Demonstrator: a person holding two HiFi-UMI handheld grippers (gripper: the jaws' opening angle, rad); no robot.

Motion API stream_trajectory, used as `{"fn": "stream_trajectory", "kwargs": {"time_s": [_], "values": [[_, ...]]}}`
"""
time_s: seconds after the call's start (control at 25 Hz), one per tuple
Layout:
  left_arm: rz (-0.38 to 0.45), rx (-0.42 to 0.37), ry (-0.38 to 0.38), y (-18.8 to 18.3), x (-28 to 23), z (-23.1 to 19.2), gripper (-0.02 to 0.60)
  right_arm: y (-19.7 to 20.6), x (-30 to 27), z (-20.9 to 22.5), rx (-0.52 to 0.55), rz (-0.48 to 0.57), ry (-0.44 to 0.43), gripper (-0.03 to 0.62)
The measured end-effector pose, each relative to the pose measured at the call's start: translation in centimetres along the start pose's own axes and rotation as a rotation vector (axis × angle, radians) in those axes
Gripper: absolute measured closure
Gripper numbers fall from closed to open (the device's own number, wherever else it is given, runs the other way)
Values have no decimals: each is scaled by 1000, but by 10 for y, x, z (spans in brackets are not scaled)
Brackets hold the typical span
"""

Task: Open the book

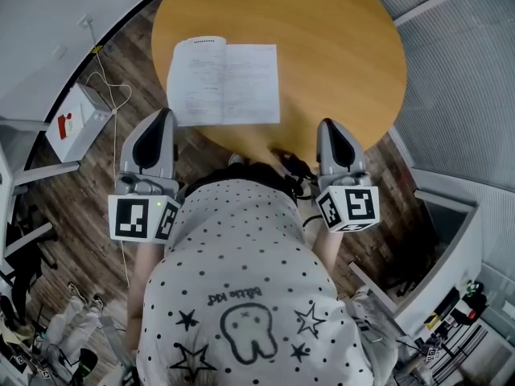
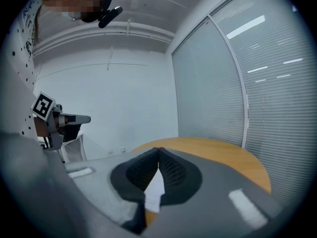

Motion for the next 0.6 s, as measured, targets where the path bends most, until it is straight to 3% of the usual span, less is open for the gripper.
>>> {"fn": "stream_trajectory", "kwargs": {"time_s": [0.6], "values": [[-5,6,7,1,3,-11,571,-1,-5,-13,22,-17,-13,589]]}}
Point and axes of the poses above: the fingertips, and each gripper's own axes: x backward along the fingers, z to its right, y out of its underside, the point moved 8 cm from there along x, backward along the fingers, and after that the axes turned 12 degrees about z, right-handed, at the moved point
